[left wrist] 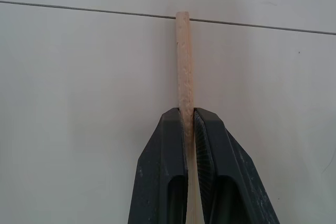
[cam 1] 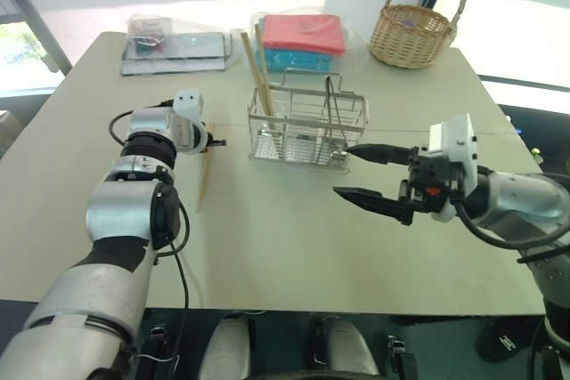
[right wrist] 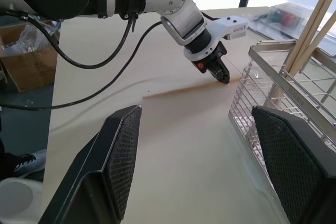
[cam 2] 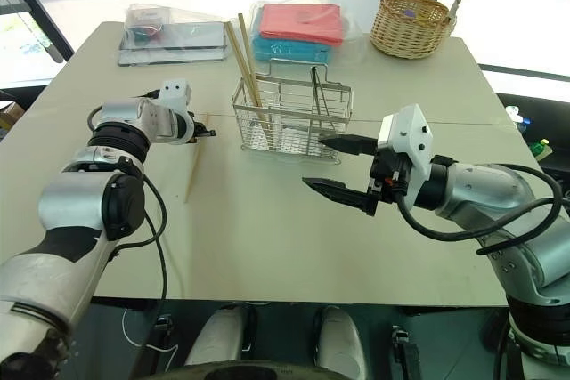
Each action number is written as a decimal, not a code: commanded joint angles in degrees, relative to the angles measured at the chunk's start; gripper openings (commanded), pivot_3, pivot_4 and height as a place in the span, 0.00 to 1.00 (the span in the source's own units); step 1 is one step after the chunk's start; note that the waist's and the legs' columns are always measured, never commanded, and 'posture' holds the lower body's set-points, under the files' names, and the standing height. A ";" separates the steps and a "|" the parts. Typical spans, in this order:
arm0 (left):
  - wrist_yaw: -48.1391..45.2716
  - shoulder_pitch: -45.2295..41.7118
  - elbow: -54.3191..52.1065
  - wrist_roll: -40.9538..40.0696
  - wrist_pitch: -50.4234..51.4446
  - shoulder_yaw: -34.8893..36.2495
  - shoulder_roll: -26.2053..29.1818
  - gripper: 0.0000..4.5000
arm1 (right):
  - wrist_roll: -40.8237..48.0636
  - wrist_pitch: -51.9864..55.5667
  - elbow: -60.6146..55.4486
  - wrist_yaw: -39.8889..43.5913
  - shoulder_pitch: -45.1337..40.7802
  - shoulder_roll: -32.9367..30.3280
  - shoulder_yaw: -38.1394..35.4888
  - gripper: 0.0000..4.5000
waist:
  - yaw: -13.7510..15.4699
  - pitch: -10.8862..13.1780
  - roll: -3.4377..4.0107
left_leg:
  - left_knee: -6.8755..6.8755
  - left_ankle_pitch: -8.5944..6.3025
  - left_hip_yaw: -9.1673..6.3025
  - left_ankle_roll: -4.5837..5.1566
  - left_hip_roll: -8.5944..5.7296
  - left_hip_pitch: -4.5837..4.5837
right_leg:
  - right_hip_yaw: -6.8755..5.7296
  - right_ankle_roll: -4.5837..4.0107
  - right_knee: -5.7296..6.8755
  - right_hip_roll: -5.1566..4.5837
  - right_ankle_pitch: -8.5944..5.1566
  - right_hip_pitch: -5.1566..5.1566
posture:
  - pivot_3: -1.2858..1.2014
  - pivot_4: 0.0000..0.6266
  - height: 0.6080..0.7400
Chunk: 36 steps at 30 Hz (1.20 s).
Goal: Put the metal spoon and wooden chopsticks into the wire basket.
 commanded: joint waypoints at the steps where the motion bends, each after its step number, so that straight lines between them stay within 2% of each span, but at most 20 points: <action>1: 1.17 0.16 0.42 -0.24 0.32 1.02 0.89 0.01 | -0.02 -1.88 -0.63 0.35 -0.98 0.05 -1.48 0.78 | -0.06 0.00 0.00 | 0.00 0.00 0.00 0.00 0.00 0.00 | 0.00 0.00 0.00 0.00 0.00 -0.01 | 0.52 0.24 0.72; 7: 5.73 -0.60 -1.58 -1.55 -5.87 5.43 6.54 0.01 | -0.30 -2.40 -0.19 0.81 -0.90 0.04 -1.26 0.78 | -1.00 0.04 -0.06 | -0.06 0.00 0.02 0.00 0.06 -0.02 | 0.00 0.00 0.04 0.03 0.00 -0.14 | 0.52 0.24 0.72; 12: 10.44 -1.89 -5.91 -3.65 -20.71 10.52 12.16 0.01 | 0.82 -1.64 0.35 0.72 -1.75 -0.02 -2.00 0.78 | -1.46 0.04 -0.06 | -0.08 0.01 0.02 -0.02 0.06 -0.04 | 0.00 0.00 0.04 0.02 0.01 -0.13 | 0.52 0.24 0.72; 17: 5.31 -2.33 -15.55 -7.86 -33.83 13.95 13.26 0.01 | 2.11 -0.33 1.01 0.58 -3.14 -0.74 -2.30 0.78 | -1.26 0.04 -0.07 | -0.06 0.01 0.02 -0.03 0.04 -0.05 | 0.00 -0.02 0.03 -0.01 0.02 -0.09 | 0.52 0.24 0.72; 20: -1.77 -2.06 -26.16 -13.50 -37.57 15.48 11.12 0.01 | 3.12 0.66 1.11 0.54 -3.69 -1.34 -2.71 0.78 | -1.15 0.03 -0.08 | -0.04 0.01 0.01 -0.03 0.04 -0.07 | -0.02 -0.03 0.02 -0.02 0.03 -0.04 | 0.52 0.24 0.72; 26: -8.48 -4.38 -41.97 -23.78 -29.72 13.86 5.32 0.01 | 3.83 1.73 0.99 0.38 -3.82 -2.37 -3.44 0.78 | -1.39 0.03 -0.08 | 0.00 0.01 0.01 -0.02 0.03 -0.04 | -0.02 -0.03 0.02 -0.02 0.04 0.03 | 0.52 0.24 0.72; 31: -11.06 -1.73 -48.89 -23.83 -27.18 8.16 0.34 0.01 | 4.29 2.38 0.19 -0.43 -3.17 -2.57 -4.11 0.78 | -1.43 0.02 -0.04 | 0.03 0.01 0.01 -0.02 0.03 0.04 | -0.02 -0.02 0.01 -0.01 0.03 0.09 | 0.52 0.24 0.72; 36: -12.31 2.98 -50.07 -21.93 -27.68 3.12 -4.86 0.01 | 4.68 2.74 -1.03 -2.29 -2.06 -2.17 -4.71 0.78 | -1.41 0.00 0.00 | 0.05 0.01 0.00 -0.01 0.04 0.08 | -0.01 -0.03 0.01 0.01 0.03 0.11 | 0.52 0.24 0.72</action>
